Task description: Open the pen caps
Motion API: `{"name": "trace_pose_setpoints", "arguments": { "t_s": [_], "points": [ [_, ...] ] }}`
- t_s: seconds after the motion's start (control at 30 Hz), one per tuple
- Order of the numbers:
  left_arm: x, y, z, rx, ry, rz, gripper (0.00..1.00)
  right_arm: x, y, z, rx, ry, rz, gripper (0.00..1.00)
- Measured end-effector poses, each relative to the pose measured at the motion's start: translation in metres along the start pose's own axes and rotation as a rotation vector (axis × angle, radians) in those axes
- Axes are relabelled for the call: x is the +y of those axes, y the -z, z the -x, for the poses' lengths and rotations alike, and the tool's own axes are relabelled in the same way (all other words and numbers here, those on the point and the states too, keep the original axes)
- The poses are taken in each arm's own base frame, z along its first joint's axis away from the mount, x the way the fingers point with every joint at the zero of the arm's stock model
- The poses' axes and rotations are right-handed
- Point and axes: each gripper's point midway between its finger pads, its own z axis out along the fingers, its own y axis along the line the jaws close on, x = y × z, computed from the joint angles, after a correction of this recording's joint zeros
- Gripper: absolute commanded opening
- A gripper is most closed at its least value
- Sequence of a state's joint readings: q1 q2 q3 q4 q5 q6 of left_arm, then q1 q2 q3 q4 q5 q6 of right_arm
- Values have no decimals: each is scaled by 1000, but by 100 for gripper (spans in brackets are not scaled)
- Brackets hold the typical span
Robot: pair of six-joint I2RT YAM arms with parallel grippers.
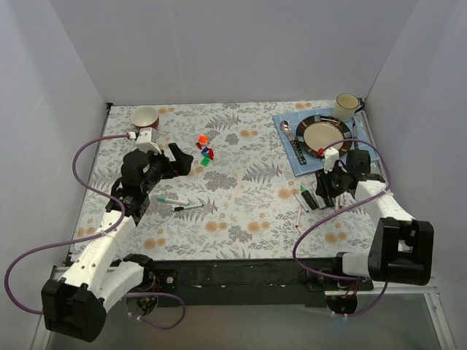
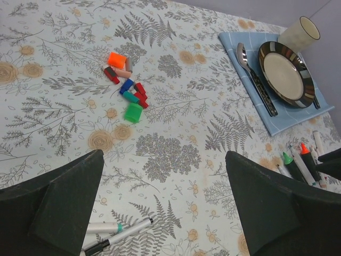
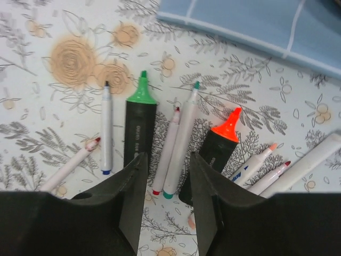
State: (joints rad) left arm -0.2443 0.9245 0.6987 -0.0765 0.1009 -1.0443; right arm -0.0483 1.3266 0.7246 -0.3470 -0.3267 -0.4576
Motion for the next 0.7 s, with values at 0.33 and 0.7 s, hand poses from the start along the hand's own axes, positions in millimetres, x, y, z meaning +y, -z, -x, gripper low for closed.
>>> {"name": "trace_pose_setpoints", "arguments": {
  "t_s": [0.33,0.7],
  "points": [
    [9,6,-29,70,118,44,98,87,49,78,-313,308,389,56],
    [19,15,-90,227,471,152,98,134,78,95,-481,434,541,83]
  ]
}}
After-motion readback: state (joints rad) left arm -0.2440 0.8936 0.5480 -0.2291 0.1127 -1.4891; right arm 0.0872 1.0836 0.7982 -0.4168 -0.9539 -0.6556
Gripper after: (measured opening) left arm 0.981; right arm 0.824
